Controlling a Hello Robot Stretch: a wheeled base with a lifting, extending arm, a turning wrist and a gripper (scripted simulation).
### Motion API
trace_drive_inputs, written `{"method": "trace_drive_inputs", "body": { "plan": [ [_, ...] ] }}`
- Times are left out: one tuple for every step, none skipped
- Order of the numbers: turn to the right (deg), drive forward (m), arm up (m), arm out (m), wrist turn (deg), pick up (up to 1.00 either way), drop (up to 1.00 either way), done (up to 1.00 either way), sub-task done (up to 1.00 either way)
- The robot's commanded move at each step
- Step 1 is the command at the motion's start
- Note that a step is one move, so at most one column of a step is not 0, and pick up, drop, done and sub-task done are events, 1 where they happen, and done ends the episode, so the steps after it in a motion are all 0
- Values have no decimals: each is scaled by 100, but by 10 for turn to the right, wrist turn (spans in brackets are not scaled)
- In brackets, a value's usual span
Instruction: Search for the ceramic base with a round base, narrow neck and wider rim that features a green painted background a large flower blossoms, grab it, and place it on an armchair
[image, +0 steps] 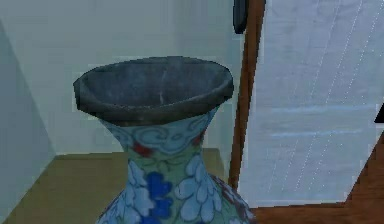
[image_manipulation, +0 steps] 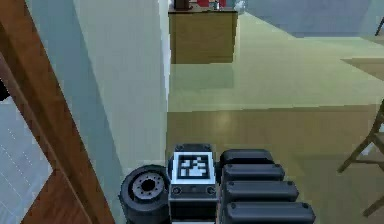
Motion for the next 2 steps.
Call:
{"method": "trace_drive_inputs", "body": {
  "plan": [
    [180,0,0,0,0,0,0,0,0],
    [0,80,0,0,0,0,0,0,0]
  ]
}}
